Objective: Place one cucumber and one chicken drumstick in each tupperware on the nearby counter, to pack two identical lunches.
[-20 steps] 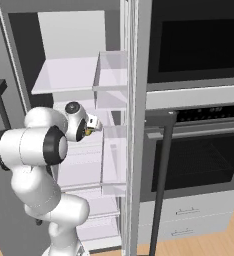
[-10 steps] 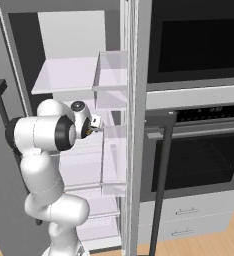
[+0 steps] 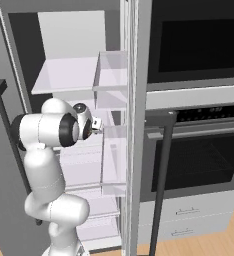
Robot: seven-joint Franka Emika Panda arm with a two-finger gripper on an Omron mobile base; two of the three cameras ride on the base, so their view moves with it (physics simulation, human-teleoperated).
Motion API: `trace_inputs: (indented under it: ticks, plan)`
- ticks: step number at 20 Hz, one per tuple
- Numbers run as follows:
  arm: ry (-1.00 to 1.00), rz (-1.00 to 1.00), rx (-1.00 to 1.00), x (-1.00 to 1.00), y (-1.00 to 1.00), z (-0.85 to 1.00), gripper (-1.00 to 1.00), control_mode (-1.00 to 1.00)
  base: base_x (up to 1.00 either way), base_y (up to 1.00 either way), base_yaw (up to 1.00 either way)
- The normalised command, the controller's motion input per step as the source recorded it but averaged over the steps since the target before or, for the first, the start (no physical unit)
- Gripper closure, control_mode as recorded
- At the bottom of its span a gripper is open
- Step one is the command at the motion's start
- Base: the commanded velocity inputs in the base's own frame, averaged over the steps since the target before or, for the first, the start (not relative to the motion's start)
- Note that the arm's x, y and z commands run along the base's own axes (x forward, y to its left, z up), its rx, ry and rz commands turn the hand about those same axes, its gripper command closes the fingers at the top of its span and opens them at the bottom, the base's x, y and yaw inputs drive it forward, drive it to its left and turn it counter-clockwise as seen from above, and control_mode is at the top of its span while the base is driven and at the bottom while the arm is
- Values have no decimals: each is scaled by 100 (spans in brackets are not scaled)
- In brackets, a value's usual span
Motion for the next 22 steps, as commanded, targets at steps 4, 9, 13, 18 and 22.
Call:
trace_inputs:
  ticks: [4,9,13,18,22]
  plan:
    - [0,0,0,-1,0,-13,100,-100,0,0,0]
    - [3,0,0,-2,0,-1,100,-100,0,0,0]
    - [-2,-5,2,-89,-9,5,100,-100,0,0,0]
    - [-5,-1,7,-100,-6,44,100,-100,0,0,0]
    - [-3,0,6,-100,0,80,100,-100,0,0,0]
